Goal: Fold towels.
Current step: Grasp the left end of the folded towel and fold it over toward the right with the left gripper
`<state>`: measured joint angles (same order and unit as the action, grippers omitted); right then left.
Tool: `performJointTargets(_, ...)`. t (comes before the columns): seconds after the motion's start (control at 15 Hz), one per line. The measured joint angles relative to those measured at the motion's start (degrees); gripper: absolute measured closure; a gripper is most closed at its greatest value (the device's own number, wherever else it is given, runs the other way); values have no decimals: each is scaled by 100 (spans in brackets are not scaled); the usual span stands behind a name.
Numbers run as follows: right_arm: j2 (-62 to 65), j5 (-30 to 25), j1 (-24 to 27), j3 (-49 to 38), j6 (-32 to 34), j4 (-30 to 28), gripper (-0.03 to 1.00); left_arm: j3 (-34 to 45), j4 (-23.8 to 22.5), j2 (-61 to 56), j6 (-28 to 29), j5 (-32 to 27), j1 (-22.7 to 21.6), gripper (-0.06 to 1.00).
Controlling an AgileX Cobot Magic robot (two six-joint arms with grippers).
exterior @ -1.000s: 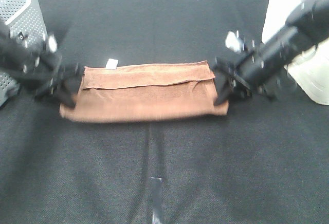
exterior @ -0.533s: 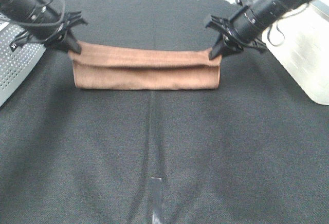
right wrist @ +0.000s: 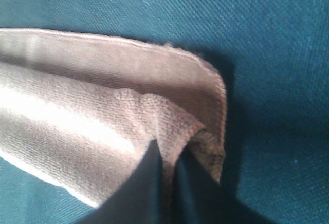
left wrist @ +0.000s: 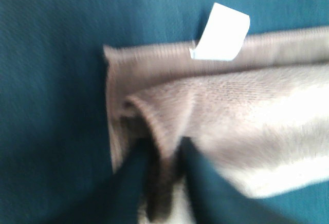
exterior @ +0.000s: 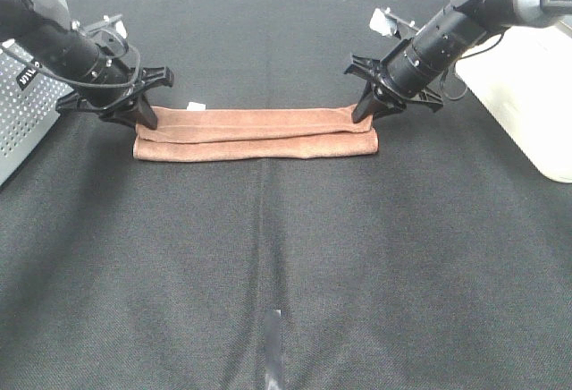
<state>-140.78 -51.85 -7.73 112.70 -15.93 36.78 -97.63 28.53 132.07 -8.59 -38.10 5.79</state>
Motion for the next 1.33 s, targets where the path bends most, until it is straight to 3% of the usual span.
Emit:
performJointTargets(0.13,17,-92,0,0,6,40,42,0,-17,-34,0,74,0,30)
performJointTargets(0.2,63,-120,0,0,6,29,30,0,-40,-80,46,74,0,21)
performJointTargets(0.33,223,-195,0,0,40,-103,20,-11,-223,-120,269,74,0,15)
performJointTargets(0.47,298,-201,0,0,149,-258,18,-11,-367,-132,435,69,0,14)
performJointTargets(0.93,304,-206,0,0,172,-407,18,-11,109,269,476,172,0,15)
performJointTargets(1.13,304,-201,0,0,172,-413,18,-29,172,338,476,309,29,29)
performJointTargets(1.33,304,-201,0,0,172,-418,18,-29,218,413,476,407,109,60)
